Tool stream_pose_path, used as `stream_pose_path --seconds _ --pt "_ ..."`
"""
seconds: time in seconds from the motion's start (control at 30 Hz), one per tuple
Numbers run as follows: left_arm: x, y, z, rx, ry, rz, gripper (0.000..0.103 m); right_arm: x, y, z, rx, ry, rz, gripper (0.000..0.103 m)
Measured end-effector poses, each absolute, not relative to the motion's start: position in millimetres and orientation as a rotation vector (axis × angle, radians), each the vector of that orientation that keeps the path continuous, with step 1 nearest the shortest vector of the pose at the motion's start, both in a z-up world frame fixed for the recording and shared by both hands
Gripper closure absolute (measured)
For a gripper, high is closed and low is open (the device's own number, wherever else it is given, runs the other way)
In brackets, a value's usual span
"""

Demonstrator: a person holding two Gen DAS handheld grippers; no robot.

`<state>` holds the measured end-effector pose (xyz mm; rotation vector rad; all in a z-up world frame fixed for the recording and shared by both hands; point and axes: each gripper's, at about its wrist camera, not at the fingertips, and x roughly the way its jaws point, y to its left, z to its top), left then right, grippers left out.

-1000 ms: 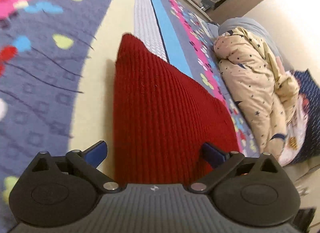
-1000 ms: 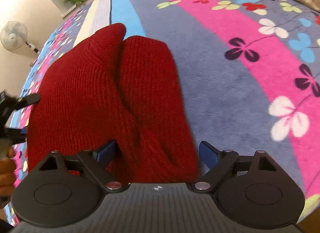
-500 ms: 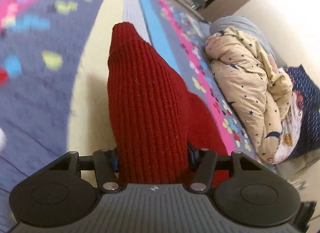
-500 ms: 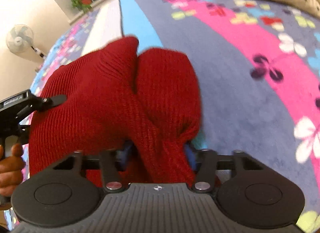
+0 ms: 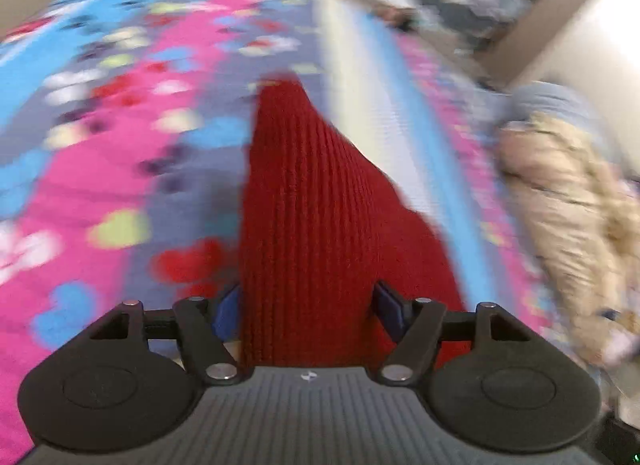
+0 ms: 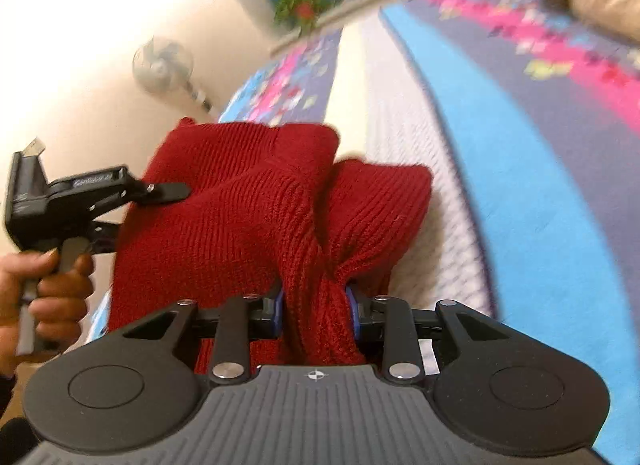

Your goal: Fold small clothes

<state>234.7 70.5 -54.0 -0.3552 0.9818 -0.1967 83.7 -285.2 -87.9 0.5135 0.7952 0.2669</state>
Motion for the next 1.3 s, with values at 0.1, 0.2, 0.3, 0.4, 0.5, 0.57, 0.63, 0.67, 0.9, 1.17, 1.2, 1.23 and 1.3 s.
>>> stream_pose_path --seconds 0.1,0.2,0.3,0.4,0.5,0.57,0.63,0.67,0.9,1.17,1.2,1.23,1.3 --pt "197 74 -40 -0.184 0.908 -0.118 0.028 86 -272 -96 0.482 0.838 0.268 0.069" --pt "142 65 -30 -0.145 0.831 -0.269 0.03 81 -270 -93 0.453 0.837 0.25 0.069" --pt "108 34 -62 0.056 0.84 -0.322 0.036 79 -273 -92 0.456 0.838 0.242 0.069" --pt "86 8 -94 0.286 0.81 -0.27 0.035 72 -273 -92 0.432 0.843 0.23 0.068" --pt "63 14 -64 0.201 0.739 -0.306 0.035 65 -271 -92 0.425 0.826 0.198 0.067" --pt "49 18 -63 0.201 0.674 -0.335 0.031 59 -267 -84 0.388 0.8 0.19 0.067" --pt "50 12 -87 0.307 0.782 -0.311 0.03 55 -260 -83 0.301 0.793 0.187 0.067" --pt "51 11 -99 0.321 0.844 -0.303 0.029 56 -259 -88 0.269 0.818 0.169 0.066" --pt "1 27 -34 0.239 0.706 -0.24 0.005 32 -265 -78 0.288 0.835 0.041 0.055" --pt "-78 34 -2 0.152 0.572 -0.109 0.0 -24 -248 -42 0.096 0.639 -0.014 0.021" --pt "-84 33 -3 0.141 0.578 -0.093 0.0 -32 -245 -38 0.067 0.617 -0.017 0.018" --pt "-88 32 -5 0.127 0.589 -0.079 0.0 -40 -242 -34 0.044 0.595 -0.018 0.014" --pt "-100 28 -9 0.096 0.613 -0.062 0.0 -55 -242 -28 0.028 0.568 -0.015 0.012"
